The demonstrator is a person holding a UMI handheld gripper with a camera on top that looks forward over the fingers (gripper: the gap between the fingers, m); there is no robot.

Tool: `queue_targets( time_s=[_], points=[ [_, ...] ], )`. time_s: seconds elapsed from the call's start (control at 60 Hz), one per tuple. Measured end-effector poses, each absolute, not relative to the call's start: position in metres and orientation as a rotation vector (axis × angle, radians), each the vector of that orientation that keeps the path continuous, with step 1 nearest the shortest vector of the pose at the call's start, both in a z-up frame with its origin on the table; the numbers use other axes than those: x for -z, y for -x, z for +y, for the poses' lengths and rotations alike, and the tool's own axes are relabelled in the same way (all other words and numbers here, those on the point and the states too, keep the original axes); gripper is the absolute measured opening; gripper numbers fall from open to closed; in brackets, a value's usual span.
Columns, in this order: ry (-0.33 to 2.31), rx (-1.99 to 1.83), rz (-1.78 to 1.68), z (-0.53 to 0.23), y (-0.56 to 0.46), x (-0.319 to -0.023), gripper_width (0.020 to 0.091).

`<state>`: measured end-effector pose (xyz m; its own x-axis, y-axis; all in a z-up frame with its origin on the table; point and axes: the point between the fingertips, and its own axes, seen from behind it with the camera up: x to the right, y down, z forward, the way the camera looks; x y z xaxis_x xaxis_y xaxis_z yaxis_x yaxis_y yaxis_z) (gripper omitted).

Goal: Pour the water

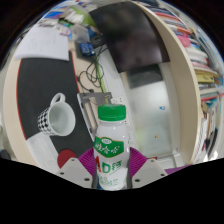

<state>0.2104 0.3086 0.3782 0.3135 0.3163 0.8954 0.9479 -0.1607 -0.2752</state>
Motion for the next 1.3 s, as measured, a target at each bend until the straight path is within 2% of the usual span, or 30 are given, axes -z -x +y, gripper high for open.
queue_targets(
  time_s=[0.15,0.3,0.35,0.683,0.75,0.85,1.1,1.233,1.267,1.3],
  points=[
    [1.812,0.441,-0.758,0.307,-0.227,-0.4,0.0403],
    [1.888,0.11,-0.421,0.305,-0.265,-0.389,0.0402],
    [1.894,0.035,-0.344,0.314,-0.263,-0.365,0.0401],
    [1.85,-0.211,-0.119,0.339,-0.283,-0.284,0.0415],
    [1.842,-0.221,-0.093,0.332,-0.279,-0.272,0.0428],
    [1.784,-0.195,-0.105,0.324,-0.281,-0.274,0.042],
    [1.802,-0.183,-0.083,0.318,-0.286,-0.275,0.0565],
    [1.888,-0.121,-0.112,0.295,-0.286,-0.255,0.0808],
    [1.91,-0.109,-0.106,0.283,-0.286,-0.251,0.0848],
    [1.934,-0.104,-0.099,0.268,-0.285,-0.248,0.0849]
  ],
)
